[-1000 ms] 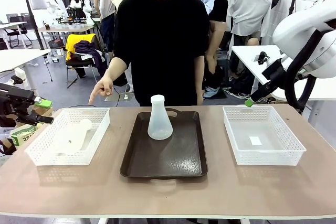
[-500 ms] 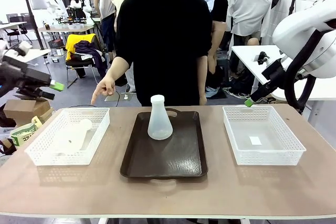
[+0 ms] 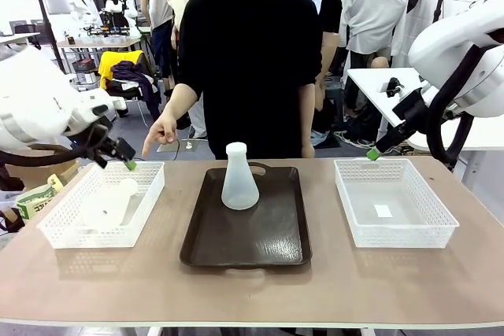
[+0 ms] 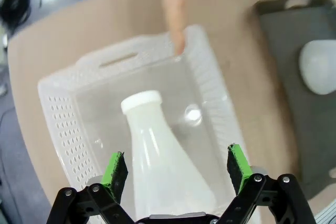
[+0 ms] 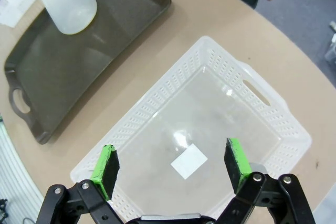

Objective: Prepare the laboratory tools.
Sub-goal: Pick up the Big flask that the person points to.

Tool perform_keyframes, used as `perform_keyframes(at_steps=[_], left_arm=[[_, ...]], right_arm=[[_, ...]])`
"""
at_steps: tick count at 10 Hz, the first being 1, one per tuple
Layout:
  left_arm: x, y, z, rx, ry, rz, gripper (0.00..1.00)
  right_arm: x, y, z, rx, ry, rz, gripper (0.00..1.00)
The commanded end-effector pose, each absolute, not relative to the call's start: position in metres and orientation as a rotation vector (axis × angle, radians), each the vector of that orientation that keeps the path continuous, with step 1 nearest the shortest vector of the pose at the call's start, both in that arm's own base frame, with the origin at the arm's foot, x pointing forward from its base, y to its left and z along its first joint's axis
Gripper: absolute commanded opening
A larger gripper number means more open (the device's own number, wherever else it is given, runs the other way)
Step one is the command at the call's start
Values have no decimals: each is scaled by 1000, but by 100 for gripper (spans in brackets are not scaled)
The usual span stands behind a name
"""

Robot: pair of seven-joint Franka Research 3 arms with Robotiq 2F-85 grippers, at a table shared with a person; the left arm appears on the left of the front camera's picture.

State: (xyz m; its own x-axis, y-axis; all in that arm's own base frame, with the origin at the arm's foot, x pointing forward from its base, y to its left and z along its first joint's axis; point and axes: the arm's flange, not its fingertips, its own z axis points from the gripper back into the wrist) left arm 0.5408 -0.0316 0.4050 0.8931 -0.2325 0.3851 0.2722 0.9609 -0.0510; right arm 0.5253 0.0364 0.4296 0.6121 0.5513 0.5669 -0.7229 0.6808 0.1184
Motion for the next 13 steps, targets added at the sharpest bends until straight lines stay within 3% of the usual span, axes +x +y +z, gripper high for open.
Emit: perform_keyframes(at_steps=[1, 13], left_arm=[[569, -37, 414, -95, -276, -234, 100], [629, -39, 337, -3, -109, -167, 100]], right_arm=[[525, 36, 429, 347, -517, 757, 100], [525, 36, 429, 347, -517, 757, 100]])
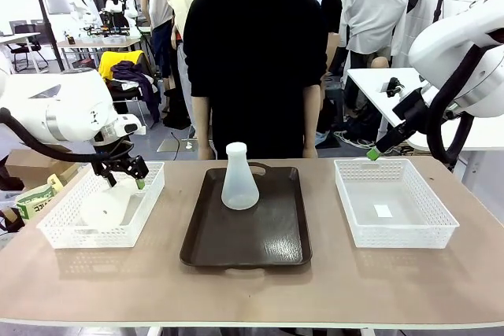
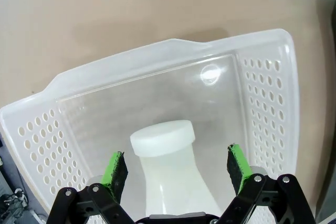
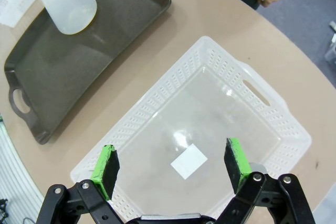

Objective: Prepare the laboratory tools.
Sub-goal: Pick up the Big flask that the person points to.

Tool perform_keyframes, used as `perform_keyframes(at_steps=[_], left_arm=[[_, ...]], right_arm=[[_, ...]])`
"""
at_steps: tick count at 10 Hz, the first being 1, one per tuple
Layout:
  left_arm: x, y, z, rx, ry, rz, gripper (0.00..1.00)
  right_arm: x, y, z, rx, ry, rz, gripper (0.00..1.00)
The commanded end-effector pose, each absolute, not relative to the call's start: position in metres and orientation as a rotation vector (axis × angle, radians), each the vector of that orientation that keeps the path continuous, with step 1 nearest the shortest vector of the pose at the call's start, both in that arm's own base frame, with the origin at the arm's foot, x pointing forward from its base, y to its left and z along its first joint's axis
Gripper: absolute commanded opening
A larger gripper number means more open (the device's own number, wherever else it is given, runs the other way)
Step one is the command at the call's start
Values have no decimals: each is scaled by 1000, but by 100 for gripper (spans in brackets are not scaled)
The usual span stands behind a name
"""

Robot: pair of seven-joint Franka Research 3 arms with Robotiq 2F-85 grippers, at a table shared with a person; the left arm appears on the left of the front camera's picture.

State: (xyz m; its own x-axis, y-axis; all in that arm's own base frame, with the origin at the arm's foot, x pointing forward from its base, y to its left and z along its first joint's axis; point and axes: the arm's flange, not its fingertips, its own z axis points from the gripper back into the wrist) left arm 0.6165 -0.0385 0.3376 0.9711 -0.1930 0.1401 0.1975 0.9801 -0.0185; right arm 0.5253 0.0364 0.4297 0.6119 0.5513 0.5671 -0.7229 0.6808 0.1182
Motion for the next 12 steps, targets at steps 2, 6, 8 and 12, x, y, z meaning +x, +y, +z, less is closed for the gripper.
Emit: perform_keyframes(at_steps=[2, 6, 8, 12], left_arm=[[632, -39, 331, 3, -96, -165, 100], [633, -43, 329, 19, -69, -181, 55], [632, -40, 331, 26, -63, -168, 19], [634, -37, 330, 24, -59, -141, 0]], right_arm=[[525, 36, 429, 347, -517, 757, 100], [525, 36, 429, 347, -517, 757, 100], [525, 36, 429, 347, -517, 757, 100], [525, 36, 429, 347, -517, 757, 100]])
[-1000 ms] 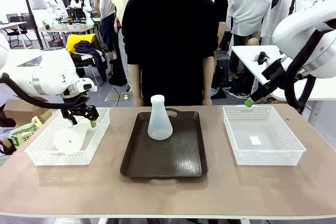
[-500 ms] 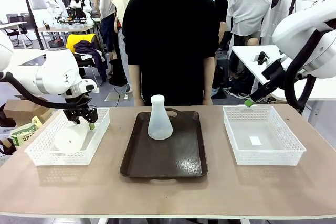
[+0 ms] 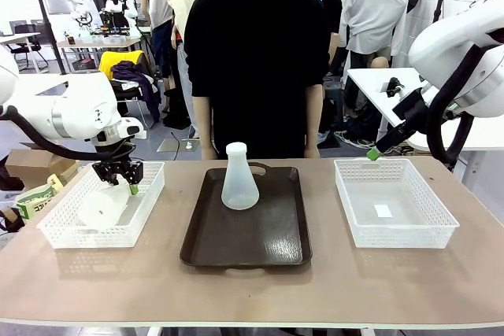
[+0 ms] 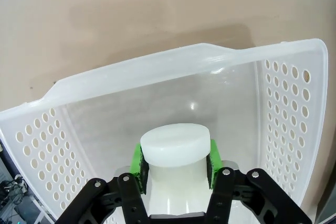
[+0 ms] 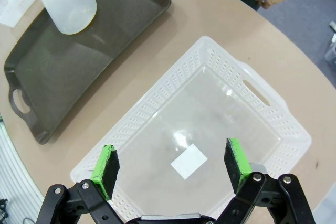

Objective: Prepare the laboratory tools.
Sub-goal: Pick up the Big flask that the person points to, then place the picked Big flask upright in the Handle tray as directed by the person.

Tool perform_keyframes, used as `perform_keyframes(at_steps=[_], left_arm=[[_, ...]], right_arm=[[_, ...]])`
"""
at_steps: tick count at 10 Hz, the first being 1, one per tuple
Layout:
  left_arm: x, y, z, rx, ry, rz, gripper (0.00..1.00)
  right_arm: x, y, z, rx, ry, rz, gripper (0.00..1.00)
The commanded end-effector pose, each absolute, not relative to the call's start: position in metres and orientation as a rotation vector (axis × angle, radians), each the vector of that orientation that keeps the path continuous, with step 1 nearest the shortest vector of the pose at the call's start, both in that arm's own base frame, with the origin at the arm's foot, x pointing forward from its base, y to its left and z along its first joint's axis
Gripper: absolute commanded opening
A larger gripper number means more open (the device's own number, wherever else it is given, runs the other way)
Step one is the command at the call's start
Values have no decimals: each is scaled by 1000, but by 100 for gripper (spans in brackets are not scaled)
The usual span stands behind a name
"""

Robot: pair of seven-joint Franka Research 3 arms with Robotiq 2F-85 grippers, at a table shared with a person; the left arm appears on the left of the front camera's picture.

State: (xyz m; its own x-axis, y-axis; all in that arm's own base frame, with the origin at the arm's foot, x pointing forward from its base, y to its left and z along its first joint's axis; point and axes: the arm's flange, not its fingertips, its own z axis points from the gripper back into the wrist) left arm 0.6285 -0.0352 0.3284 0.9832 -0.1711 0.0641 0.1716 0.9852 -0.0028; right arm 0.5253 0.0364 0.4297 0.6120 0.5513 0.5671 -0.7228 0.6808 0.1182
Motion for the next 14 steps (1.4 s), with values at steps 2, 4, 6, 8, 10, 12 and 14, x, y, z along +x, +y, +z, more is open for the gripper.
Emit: perform_keyframes(at_steps=[2, 4, 6, 8, 10, 12, 14], left_arm=[[628, -36, 329, -8, -64, -179, 0], [628, -36, 329, -8, -64, -179, 0], [628, -36, 329, -8, -64, -179, 0], [628, -36, 329, -8, -64, -179, 0], [628, -36, 329, -8, -64, -179, 0], [628, -36, 329, -8, -64, -179, 0], [628, -36, 329, -8, -64, -179, 0]], right_arm=[[525, 36, 429, 347, -517, 757, 100], [525, 36, 429, 347, -517, 757, 100], [525, 36, 429, 347, -517, 757, 100], [525, 36, 429, 347, -517, 757, 100], [525, 36, 429, 347, -517, 757, 100], [525, 36, 429, 347, -517, 757, 100], [525, 36, 429, 347, -517, 757, 100]])
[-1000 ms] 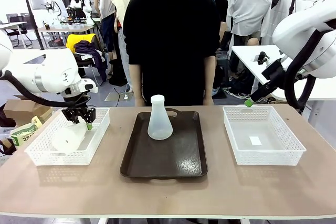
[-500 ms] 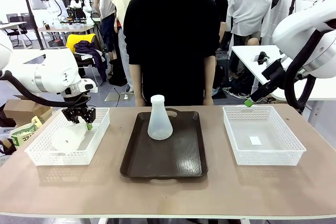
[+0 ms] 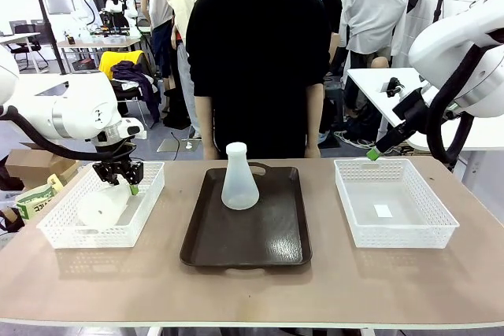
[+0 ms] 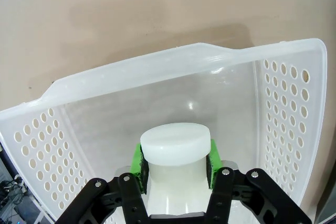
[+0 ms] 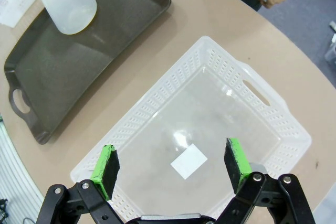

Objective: Prepare the laboratory tools.
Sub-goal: Place the picked Big flask upright in the Handle tray as directed by the person.

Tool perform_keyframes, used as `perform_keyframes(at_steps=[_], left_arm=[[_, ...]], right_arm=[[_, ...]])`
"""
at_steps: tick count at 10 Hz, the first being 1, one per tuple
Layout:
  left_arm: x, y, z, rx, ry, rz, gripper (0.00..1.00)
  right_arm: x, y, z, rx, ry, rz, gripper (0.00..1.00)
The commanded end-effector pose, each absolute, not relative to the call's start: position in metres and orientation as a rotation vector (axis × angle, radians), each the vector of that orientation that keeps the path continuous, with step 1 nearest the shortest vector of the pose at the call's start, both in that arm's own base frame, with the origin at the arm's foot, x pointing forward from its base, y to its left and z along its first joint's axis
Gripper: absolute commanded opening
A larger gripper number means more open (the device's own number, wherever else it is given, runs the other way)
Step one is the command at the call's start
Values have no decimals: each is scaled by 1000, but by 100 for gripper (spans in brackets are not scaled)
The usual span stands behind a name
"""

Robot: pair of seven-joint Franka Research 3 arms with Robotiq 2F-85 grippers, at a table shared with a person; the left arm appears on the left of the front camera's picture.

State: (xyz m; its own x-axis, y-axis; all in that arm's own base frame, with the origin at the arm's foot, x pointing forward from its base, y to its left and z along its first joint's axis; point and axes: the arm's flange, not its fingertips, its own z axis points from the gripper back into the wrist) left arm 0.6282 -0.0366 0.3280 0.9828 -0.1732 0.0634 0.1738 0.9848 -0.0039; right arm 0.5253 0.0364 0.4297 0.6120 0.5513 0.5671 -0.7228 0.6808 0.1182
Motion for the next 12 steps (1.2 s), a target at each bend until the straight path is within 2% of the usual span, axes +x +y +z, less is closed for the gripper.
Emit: perform_keyframes(at_steps=[1, 2, 7, 12], left_arm=[[628, -36, 329, -8, -64, -179, 0], [628, -37, 328, -9, -63, -174, 0], [578, -28, 422, -20, -194, -220, 0], [528, -11, 500, -112, -393, -251, 0]], right_arm=[[525, 36, 429, 347, -517, 757, 100], [525, 36, 429, 347, -517, 757, 100], [525, 36, 429, 347, -517, 757, 100], [525, 36, 429, 347, -517, 757, 100]])
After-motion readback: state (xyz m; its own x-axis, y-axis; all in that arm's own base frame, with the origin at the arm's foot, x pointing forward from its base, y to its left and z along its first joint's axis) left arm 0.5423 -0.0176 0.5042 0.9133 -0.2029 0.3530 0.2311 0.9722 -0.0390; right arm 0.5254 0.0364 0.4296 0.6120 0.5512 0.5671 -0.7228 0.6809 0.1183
